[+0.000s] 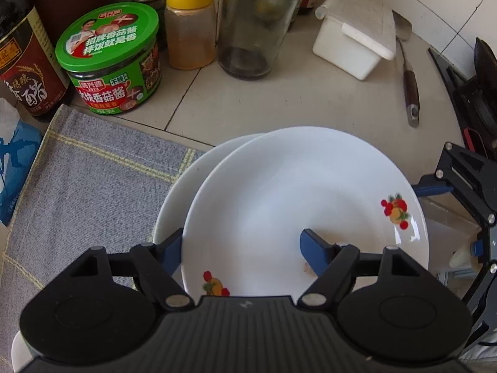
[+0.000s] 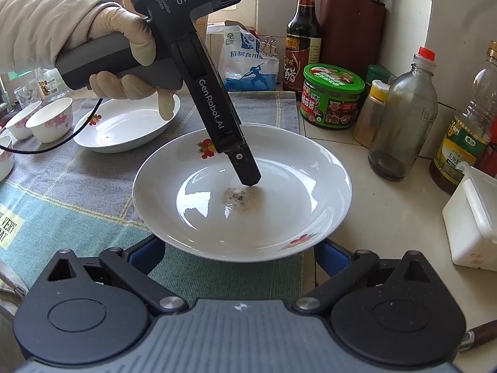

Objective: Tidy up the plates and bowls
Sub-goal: 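Lower the stained plate onto the flower-print plate with the left tool, then open the left tool and withdraw it from the stacked plates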

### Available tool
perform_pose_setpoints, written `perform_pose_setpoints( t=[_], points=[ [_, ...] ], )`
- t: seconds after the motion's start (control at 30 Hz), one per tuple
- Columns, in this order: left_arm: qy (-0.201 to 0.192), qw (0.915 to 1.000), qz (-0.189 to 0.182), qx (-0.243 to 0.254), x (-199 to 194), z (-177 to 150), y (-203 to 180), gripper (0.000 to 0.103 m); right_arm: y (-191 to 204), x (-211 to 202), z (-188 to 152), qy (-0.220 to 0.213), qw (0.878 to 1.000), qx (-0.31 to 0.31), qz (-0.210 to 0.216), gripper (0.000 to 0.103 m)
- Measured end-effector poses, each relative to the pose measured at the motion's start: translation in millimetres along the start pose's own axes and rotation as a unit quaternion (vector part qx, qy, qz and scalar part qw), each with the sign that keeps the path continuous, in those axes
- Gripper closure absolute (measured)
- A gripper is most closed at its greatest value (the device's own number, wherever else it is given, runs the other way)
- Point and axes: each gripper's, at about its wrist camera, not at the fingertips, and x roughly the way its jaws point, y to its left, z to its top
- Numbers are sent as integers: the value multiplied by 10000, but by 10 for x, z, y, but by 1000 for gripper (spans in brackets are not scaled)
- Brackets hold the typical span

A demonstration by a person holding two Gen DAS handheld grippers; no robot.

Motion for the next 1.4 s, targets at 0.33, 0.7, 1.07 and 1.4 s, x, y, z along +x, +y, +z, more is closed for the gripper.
perform_pose_setpoints(
  t=[0.33,0.7,1.07,1.4],
  points=[
    [-74,9999,111,74,-80,-34,-29,24,-5,-6,2,-23,10000,-3,9,0],
    [-396,9990,199,-66,-210,-138,-58,20,8,4,29,50,10000,-18,-58,0],
    [-625,9971,415,-161,-271,-276,-100,15,37,29,40,99,9999,-53,-125,0],
    [-1429,9855,886,-223,-498,-525,-267,15,29,-80,77,51,9994,103,-337,0]
  ],
)
